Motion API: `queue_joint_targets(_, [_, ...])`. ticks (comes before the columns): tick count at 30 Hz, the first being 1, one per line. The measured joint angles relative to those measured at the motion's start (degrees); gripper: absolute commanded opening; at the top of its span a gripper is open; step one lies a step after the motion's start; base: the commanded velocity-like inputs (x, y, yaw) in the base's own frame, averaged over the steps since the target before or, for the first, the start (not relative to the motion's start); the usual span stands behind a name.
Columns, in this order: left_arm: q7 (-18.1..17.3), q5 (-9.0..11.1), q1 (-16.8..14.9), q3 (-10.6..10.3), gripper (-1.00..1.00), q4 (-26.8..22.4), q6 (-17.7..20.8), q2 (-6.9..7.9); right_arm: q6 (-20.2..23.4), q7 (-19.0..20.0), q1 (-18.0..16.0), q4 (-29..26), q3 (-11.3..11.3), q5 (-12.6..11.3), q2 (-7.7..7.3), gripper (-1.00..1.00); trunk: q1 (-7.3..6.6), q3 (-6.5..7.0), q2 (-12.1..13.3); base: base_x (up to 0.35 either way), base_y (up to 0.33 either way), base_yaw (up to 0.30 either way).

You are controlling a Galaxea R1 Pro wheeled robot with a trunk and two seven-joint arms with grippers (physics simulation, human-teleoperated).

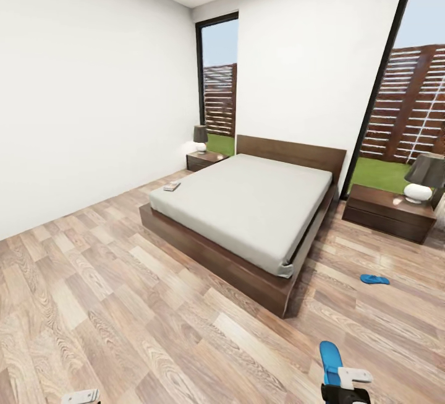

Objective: In the bedroom, move the book from the bed onto either nightstand, and place the two sandals side by side next to the bed.

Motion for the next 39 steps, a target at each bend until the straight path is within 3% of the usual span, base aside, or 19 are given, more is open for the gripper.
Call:
queue_joint_targets(16, [0.0, 0.0, 0.0, 0.0, 1.00, 0.0, 0.0, -0.06, -0.1, 0.0, 0.0, 1.0, 0.1, 0.0, 0.15, -1.00, 0.00, 0.02, 0.0, 0.000, 0.000, -0.020])
queue_joint_targets(19, [0.0, 0.0, 0.0, -0.1, 1.00, 0.0, 0.0, -0.07, -0.1, 0.0, 0.0, 1.1, 0.1, 0.0, 0.12, -1.00, 0.00, 0.08, 0.0, 0.000, 0.000, -0.194])
queue_joint_targets(32, [0.1, 0.0, 0.0, -4.0, 1.00, 0.1, 0.0, -0.09, -0.1, 0.0, 0.0, 1.4, 0.1, -0.1, 0.16, -1.00, 0.00, 0.25, 0.0, 0.000, 0.000, -0.270])
queue_joint_targets(39, [0.1, 0.0, 0.0, -4.5, 1.00, 0.1, 0.1, -0.08, -0.1, 0.0, 0.0, 1.4, 0.1, -0.2, 0.10, -1.00, 0.00, 0.25, 0.0, 0.000, 0.000, -0.291])
